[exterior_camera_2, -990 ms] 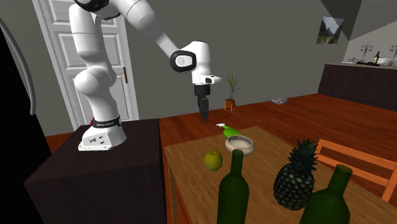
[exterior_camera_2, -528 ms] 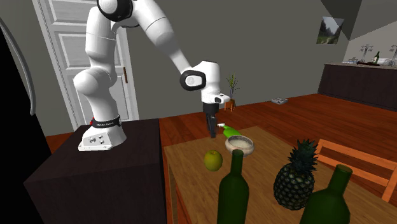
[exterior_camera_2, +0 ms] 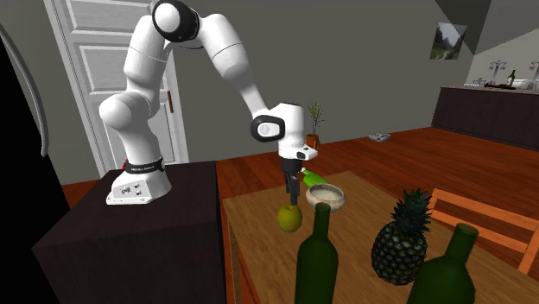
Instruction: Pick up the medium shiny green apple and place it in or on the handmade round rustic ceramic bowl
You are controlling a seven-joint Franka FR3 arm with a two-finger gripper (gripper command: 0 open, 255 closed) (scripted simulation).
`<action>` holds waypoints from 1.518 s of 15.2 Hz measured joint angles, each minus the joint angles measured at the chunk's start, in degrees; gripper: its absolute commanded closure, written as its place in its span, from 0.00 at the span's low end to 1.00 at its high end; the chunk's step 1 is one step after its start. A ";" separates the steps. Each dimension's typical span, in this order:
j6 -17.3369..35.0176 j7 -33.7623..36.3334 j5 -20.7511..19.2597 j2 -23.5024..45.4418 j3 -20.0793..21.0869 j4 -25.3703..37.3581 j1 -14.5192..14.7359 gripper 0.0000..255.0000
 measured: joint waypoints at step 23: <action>0.28 -0.36 0.09 0.37 0.03 0.15 -0.35 1.00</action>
